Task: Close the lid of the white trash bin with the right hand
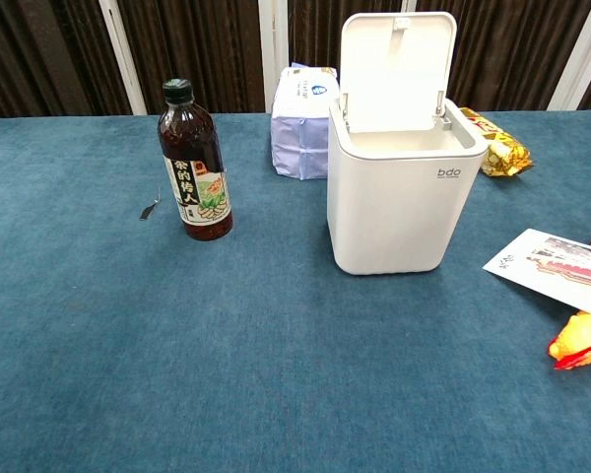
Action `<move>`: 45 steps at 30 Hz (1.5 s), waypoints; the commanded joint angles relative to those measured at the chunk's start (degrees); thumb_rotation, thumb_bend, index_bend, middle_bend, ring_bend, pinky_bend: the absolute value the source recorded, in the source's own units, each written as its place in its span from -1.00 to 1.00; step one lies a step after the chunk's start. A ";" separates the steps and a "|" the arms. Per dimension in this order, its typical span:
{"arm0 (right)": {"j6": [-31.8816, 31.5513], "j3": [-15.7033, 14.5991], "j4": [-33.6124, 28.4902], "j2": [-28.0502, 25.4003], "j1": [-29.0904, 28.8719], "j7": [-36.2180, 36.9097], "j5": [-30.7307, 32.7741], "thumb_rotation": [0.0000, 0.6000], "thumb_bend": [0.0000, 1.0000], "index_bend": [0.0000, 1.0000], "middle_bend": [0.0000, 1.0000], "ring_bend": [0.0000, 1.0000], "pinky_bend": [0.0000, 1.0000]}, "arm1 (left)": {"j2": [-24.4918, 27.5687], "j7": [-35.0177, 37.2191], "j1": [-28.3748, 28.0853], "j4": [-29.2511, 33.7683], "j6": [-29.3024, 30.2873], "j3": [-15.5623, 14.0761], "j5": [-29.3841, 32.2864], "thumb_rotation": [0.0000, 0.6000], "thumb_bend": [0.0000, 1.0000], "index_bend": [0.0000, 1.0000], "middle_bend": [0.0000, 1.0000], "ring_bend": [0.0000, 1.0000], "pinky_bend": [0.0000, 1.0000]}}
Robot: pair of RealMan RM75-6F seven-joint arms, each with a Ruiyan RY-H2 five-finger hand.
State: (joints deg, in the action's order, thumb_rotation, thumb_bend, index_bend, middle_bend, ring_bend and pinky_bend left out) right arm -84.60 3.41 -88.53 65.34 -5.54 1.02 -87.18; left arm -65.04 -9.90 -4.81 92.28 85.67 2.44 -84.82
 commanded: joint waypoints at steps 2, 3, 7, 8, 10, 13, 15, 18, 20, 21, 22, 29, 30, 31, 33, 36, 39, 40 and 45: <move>0.02 0.00 0.00 0.01 0.00 -0.01 0.00 1.00 -0.33 -1.00 -1.00 -1.00 -1.00 | -0.01 -0.03 0.01 -0.01 0.03 0.01 0.00 1.00 -1.00 -1.00 -1.00 -1.00 -1.00; 0.01 0.00 -0.01 0.01 0.00 -0.01 0.00 1.00 -0.33 -1.00 -1.00 -1.00 -1.00 | -0.01 -0.04 0.02 -0.02 0.04 0.00 0.01 1.00 -1.00 -1.00 -1.00 -1.00 -1.00; -0.01 -0.02 -0.06 -0.04 0.03 -0.03 -0.03 1.00 -0.33 -1.00 -1.00 -1.00 -1.00 | 0.02 -0.02 0.05 0.06 0.15 0.03 -0.04 1.00 -1.00 -1.00 -1.00 -1.00 -1.00; -0.06 0.01 -0.13 -0.06 0.05 0.06 -0.03 1.00 -0.33 -1.00 -1.00 -1.00 -1.00 | 0.01 -0.05 0.07 0.05 0.22 0.02 -0.10 1.00 -1.00 -1.00 -1.00 -1.00 -1.00; -0.24 0.09 -0.32 -0.10 0.10 0.34 -0.02 1.00 -0.33 -1.00 -1.00 -1.00 -1.00 | -0.03 -0.05 0.12 0.01 0.35 -0.02 -0.21 1.00 -1.00 -1.00 -1.00 -1.00 -1.00; -0.60 0.35 -0.87 -0.16 0.03 0.63 -0.22 1.00 -0.33 -1.00 -1.00 -1.00 -1.00 | 0.01 0.10 0.17 0.07 0.36 -0.04 -0.18 1.00 -1.00 -1.00 -1.00 -1.00 -1.00; -0.69 0.73 -1.60 -0.45 -0.19 0.68 -0.19 1.00 -0.33 -1.00 -1.00 -1.00 -1.00 | 0.04 0.24 0.22 -0.01 0.50 0.03 -0.15 1.00 -1.00 -1.00 -1.00 -1.00 -1.00; 1.43 3.83 -7.02 -3.05 -2.09 2.07 3.17 1.00 -0.33 -1.00 -1.00 -1.00 -1.00 | 0.27 0.99 0.44 0.20 0.55 0.20 0.46 1.00 -1.00 -1.00 -1.00 -1.00 -1.00; 3.19 5.36 -9.93 -4.71 -3.27 1.76 5.32 1.00 -0.33 -1.00 -1.00 -1.00 -0.98 | 0.41 1.29 0.52 0.39 0.53 0.25 0.67 1.00 -1.00 -1.00 -1.00 -1.00 -1.00; 3.86 5.99 -10.95 -5.23 -3.77 1.80 6.13 1.00 -0.33 -1.00 -1.00 -0.96 -0.89 | 0.46 1.39 0.54 0.48 0.51 0.27 0.75 1.00 -1.00 -1.00 -1.00 -1.00 -1.00; 5.05 6.95 -12.45 -6.04 -4.62 1.90 7.42 1.00 -0.33 -1.00 -0.98 -0.88 -0.78 | 0.53 1.48 0.56 0.59 0.47 0.29 0.87 1.00 -1.00 -1.00 -1.00 -1.00 -1.00; 14.90 12.84 -19.56 -10.73 -11.35 2.25 16.67 1.00 0.06 -1.00 0.00 0.29 0.40 | 0.41 1.14 0.04 0.81 -0.34 0.60 1.29 1.00 -1.00 -1.00 -1.00 -1.00 -1.00; 16.43 13.73 -20.10 -11.35 -12.55 1.98 18.12 1.00 0.13 -1.00 0.09 0.38 0.46 | 0.31 1.15 -0.21 0.84 -0.67 0.69 1.32 1.00 -1.00 -1.00 -1.00 -1.00 -1.00; 18.02 14.71 -20.63 -11.80 -13.90 1.76 19.74 1.00 0.18 -1.00 0.14 0.43 0.50 | 0.23 1.05 -0.45 0.85 -1.05 0.72 1.34 1.00 -1.00 -1.00 -1.00 -1.00 -1.00; 20.38 16.20 -21.28 -12.33 -15.90 1.56 22.79 1.00 0.30 -1.00 0.27 0.55 0.57 | 0.15 0.63 -0.80 0.94 -1.75 0.59 1.31 1.00 -1.00 -1.00 -1.00 -1.00 -1.00; 24.73 18.87 -21.52 -12.95 -19.96 0.90 28.92 1.00 0.42 -1.00 0.38 0.66 0.62 | 0.13 0.30 -1.13 1.40 -2.14 0.61 1.24 1.00 -1.00 -1.00 -1.00 -1.00 -1.00; 28.01 20.52 -21.18 -13.42 -23.68 -0.98 33.79 1.00 0.47 -1.00 0.45 0.72 0.65 | 0.11 0.46 -1.29 1.53 -2.44 0.64 1.42 1.00 -1.00 -1.00 -1.00 -1.00 -1.00; 28.99 20.92 -21.27 -13.59 -24.77 -1.48 35.40 1.00 0.48 -1.00 0.46 0.72 0.66 | 0.17 0.60 -1.35 1.62 -2.63 0.66 1.58 1.00 -1.00 -1.00 -1.00 -1.00 -1.00; 34.17 22.34 -22.08 -14.55 -30.33 -3.62 43.72 1.00 0.53 -1.00 0.47 0.74 0.66 | 0.32 1.18 -1.70 1.55 -3.47 0.93 2.45 1.00 -1.00 -1.00 -1.00 -1.00 -1.00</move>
State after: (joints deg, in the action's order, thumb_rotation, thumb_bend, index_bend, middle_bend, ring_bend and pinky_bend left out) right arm -53.32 24.55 -110.07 51.57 -32.84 -1.00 -47.05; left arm -64.75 -8.81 -6.44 93.86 82.31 3.32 -82.48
